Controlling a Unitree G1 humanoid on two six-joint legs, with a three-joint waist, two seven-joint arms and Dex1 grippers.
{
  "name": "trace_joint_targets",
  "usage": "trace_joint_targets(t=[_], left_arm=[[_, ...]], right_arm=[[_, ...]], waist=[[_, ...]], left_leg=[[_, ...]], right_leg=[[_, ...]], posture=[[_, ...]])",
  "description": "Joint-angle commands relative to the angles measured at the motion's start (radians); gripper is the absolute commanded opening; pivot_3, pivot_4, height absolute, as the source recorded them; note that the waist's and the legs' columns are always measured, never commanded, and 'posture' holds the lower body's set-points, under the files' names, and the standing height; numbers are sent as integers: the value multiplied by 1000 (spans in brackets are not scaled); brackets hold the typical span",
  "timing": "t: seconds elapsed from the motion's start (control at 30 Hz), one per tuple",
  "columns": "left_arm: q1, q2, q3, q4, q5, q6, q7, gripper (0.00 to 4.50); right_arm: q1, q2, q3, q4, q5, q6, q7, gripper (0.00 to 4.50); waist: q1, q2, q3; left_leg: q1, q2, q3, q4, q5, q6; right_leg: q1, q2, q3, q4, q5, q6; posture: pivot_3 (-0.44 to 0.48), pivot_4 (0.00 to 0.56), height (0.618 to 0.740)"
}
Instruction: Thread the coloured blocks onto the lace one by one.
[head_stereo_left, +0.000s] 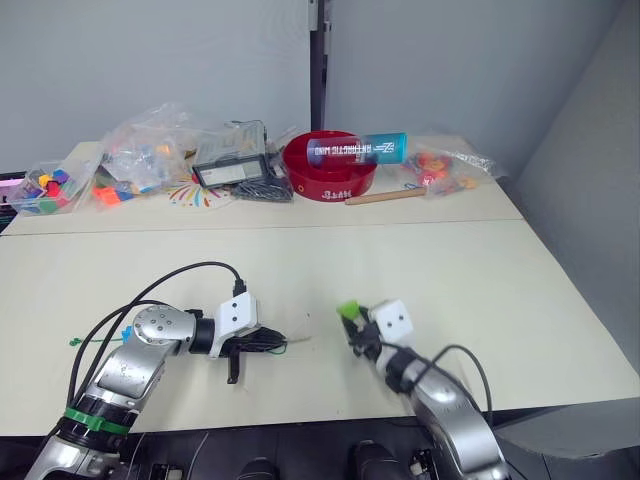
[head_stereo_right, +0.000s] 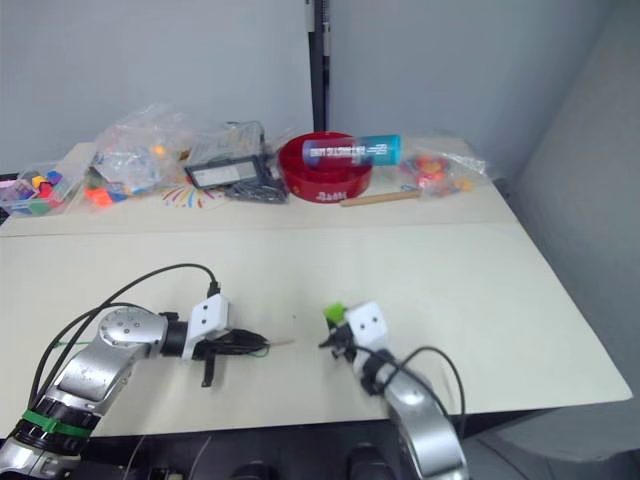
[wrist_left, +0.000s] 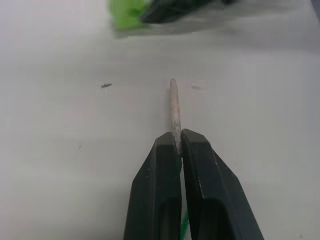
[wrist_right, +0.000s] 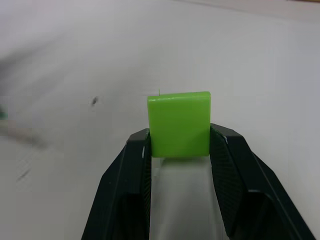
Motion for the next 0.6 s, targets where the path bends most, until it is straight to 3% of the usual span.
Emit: trace_joint_targets(t=[0.03,0.2,0.27,0.33,0.47,0.5,0.6], left_arm=[[-14,-1,6,-9,-15,-14,-7,0],[-21,-8,0,-7,-13,-14,-11,0],[-24,-11,-2,-5,-12,-13,-12,0],[-30,-15,-5,-3,-10,-10,-9,0],[-41,-21,-8,7,-9,-7,-7,0],[-44,-22,-9,11,-8,-7,-8,0],[-49,-22,-11,21,-7,-10,-11,0]], right_arm=[[28,-29,27,-82,8,64,14,1126],[51,-21,23,-75,15,217,-20,1126],[44,-2,9,-87,54,250,-10,2171],[22,-12,-15,-117,92,256,24,2897],[-51,-199,-75,-168,186,184,253,4224],[-79,-255,-93,-152,204,168,308,4471],[-173,-397,-123,-46,245,79,482,4471]], waist=[[0,0,0],[3,-2,-1],[3,-3,-2],[4,-3,-2],[5,-3,-2],[6,-3,-2],[6,-3,-2]], left_leg=[[1,0,1,0,0,0],[2,0,1,0,1,0],[2,0,0,0,0,0],[3,0,0,0,0,0],[4,0,0,1,1,0],[4,0,0,1,0,0],[4,0,0,1,0,0]], right_leg=[[0,0,1,0,0,0],[2,1,1,0,0,0],[2,1,1,0,0,0],[4,1,1,-1,0,0],[6,0,0,-2,0,1],[6,0,0,-2,0,1],[7,0,0,-2,0,1]], posture=[[0,150,731],[0,150,731],[0,150,731],[0,150,731],[0,150,731],[0,150,731],[0,150,731]])
